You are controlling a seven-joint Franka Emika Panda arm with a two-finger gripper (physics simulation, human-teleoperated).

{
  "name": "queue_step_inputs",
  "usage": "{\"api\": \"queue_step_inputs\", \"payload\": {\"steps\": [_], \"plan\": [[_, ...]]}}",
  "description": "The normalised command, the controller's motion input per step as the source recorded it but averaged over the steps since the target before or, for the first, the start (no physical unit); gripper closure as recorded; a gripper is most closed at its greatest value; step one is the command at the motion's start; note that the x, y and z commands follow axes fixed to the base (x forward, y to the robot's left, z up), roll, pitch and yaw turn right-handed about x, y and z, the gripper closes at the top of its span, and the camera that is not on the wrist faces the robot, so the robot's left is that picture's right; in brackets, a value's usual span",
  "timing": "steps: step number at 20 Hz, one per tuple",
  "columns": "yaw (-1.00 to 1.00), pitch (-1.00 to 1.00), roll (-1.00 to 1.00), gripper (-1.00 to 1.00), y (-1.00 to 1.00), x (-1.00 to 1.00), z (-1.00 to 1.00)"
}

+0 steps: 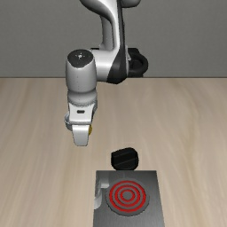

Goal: Pick up the lemon and place it on the ramekin with the stove turned on

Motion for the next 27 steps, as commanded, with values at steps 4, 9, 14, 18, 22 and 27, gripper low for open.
{"api": "queue_step_inputs", "payload": {"steps": [4,9,14,18,22,27], "plan": [[0.0,0.0,0.0,1.0,-1.0,0.0,0.0],[0.0,0.0,0.0,1.0,0.0,-1.0,0.0],[0.0,0.0,0.0,1.0,0.0,-1.0,0.0],[0.0,0.0,0.0,1.0,0.0,-1.0,0.0],[0.0,0.0,0.0,-1.0,0.0,0.0,0.0],[0.0,0.0,0.0,-1.0,0.0,0.0,0.0]]}}
